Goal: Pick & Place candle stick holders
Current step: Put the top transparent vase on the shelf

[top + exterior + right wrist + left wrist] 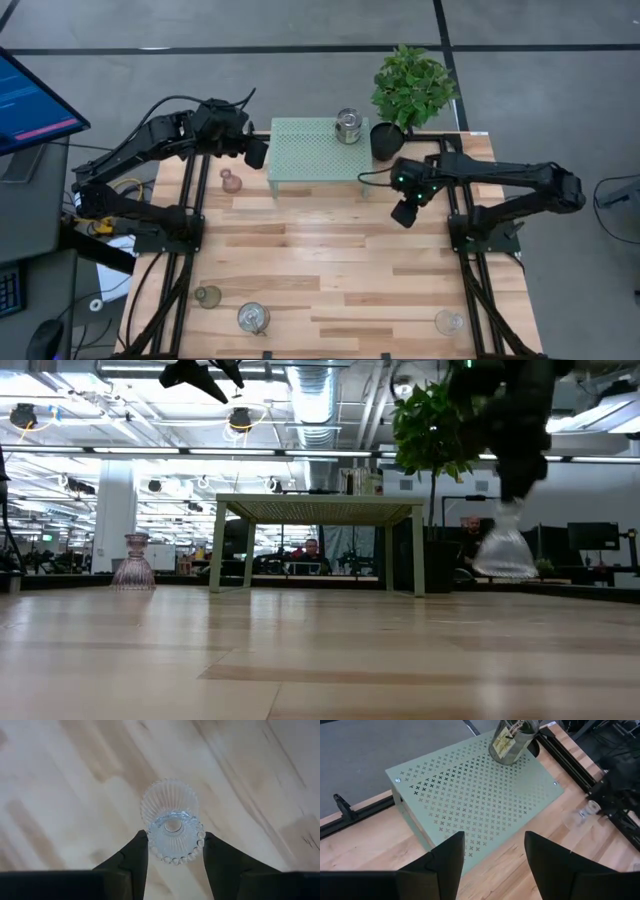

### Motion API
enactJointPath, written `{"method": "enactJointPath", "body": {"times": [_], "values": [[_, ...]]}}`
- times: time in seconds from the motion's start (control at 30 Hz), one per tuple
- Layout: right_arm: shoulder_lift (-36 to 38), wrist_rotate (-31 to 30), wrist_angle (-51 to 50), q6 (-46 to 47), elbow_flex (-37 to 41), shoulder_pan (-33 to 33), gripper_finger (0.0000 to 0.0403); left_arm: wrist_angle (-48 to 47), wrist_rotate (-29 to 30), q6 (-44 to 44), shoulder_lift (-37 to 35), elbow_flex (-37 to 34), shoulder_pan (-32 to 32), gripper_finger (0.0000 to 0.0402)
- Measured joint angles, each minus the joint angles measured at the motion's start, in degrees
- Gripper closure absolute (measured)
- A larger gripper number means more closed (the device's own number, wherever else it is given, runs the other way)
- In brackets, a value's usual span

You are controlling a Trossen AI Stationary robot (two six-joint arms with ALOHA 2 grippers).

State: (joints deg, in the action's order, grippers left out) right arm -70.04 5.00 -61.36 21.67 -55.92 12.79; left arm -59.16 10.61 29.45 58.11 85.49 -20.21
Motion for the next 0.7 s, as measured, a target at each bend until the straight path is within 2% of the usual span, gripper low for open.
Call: {"method": "enactJointPath", "body": {"times": [0.23, 0.47, 0.7], "values": [[-4.85, -0.16, -4.86, 1.81, -13.71, -5.50, 0.0260, 0.00, 0.00, -0.46, 0.02, 0.00, 0.00, 0.0196], [-16.01, -1.62, -12.70, -3.49, -36.57, -7.62, 0.0260, -0.02, -0.02, -0.64, 0.02, 0.00, 0.00, 0.0196], [-30.45, -5.49, -19.11, -12.91, -59.36, -5.34, 0.0261, -0.02, -0.02, -0.67, 0.02, 0.00, -0.01, 0.0196]]}}
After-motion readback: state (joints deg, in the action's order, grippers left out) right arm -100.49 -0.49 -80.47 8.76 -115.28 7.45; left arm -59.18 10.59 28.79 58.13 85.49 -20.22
